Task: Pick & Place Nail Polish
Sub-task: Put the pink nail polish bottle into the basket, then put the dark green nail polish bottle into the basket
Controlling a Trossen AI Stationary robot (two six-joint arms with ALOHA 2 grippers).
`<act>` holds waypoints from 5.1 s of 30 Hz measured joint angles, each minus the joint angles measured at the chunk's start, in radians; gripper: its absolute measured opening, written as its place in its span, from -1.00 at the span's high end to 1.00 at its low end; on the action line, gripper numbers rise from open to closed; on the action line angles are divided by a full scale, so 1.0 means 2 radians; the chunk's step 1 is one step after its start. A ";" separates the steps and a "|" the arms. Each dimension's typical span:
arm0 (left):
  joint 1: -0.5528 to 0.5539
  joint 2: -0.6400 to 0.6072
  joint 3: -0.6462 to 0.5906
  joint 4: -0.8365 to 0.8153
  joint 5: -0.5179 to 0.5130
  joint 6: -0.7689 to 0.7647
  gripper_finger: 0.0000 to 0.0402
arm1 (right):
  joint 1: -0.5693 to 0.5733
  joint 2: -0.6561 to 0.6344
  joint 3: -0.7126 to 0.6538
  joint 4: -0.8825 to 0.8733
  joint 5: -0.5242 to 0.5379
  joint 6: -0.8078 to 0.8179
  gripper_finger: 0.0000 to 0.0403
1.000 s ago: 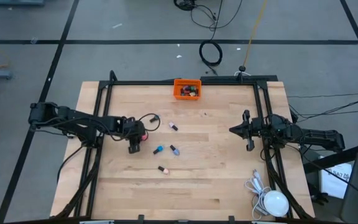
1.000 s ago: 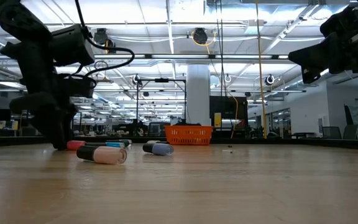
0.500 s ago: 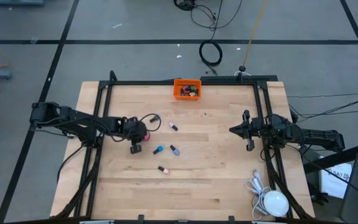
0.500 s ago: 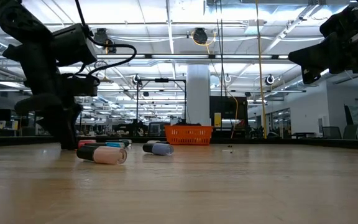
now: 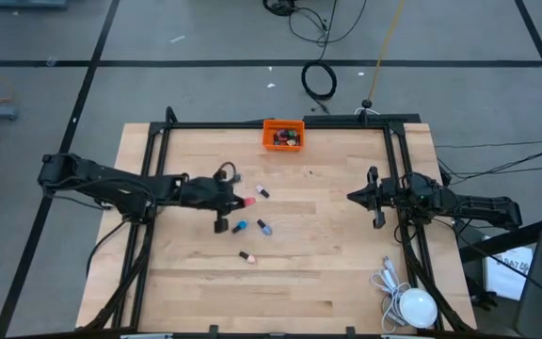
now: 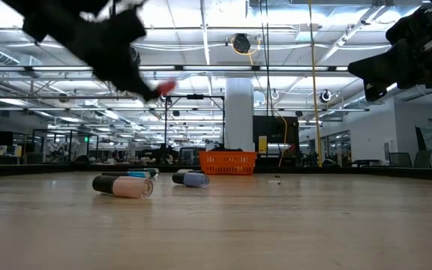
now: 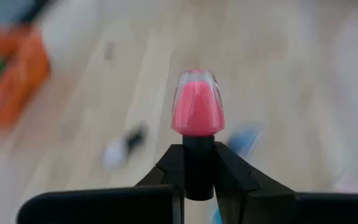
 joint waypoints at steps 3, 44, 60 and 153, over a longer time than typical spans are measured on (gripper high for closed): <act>-0.010 -0.012 0.032 0.050 0.018 -0.009 0.81 | 0.000 0.000 0.000 0.000 0.000 0.000 1.00; -0.107 -0.031 0.055 0.311 0.252 -0.080 0.81 | 0.000 0.000 0.000 -0.004 0.014 0.006 1.00; -0.038 0.091 0.055 0.202 -0.105 0.188 0.81 | 0.000 0.068 0.000 0.050 0.076 0.058 1.00; 0.224 0.177 0.247 -0.387 0.055 -0.069 0.18 | 0.012 0.493 -0.001 0.404 0.061 0.133 1.00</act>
